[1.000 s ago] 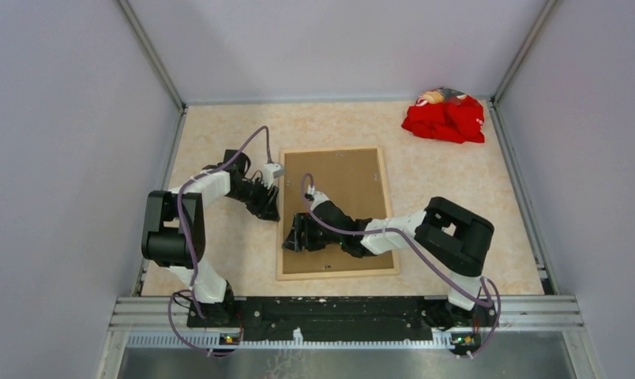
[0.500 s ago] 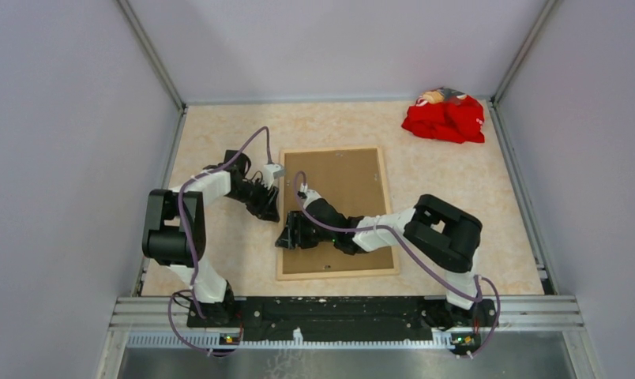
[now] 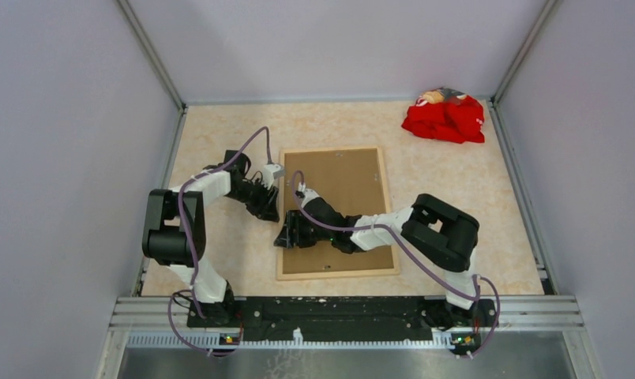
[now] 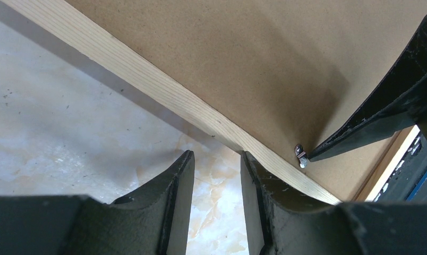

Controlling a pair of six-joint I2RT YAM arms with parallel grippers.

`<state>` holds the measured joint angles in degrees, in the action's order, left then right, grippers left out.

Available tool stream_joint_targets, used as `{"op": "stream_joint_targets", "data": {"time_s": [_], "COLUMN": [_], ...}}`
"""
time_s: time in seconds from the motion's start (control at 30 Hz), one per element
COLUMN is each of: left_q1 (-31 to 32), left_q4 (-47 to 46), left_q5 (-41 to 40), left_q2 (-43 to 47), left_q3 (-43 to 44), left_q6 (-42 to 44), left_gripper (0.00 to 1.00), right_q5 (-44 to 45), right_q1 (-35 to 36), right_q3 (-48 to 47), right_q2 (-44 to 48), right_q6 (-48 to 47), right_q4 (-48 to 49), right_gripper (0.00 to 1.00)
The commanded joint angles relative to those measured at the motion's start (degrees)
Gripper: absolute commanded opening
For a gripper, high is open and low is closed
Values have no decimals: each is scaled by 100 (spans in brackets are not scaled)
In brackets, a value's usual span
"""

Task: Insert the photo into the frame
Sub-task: Install the photo frame at the center of the board.

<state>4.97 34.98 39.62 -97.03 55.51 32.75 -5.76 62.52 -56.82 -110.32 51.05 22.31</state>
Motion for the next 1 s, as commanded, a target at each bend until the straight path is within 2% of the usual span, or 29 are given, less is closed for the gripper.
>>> {"op": "stream_joint_targets", "data": {"time_s": [0.0, 0.97], "left_q1": [-5, -5], "left_q4": [-2, 75], "left_q5": [56, 30], "left_q2": [9, 0], "left_q3": [88, 122], "left_q6": [73, 137], "left_gripper": [44, 43], "right_q5": [27, 134], "right_q1": [56, -27], "right_q3": [-248, -311], "right_q2": [-134, -279], "right_q6": [-128, -147], "right_q4": [-37, -8], "right_gripper": [53, 50]}}
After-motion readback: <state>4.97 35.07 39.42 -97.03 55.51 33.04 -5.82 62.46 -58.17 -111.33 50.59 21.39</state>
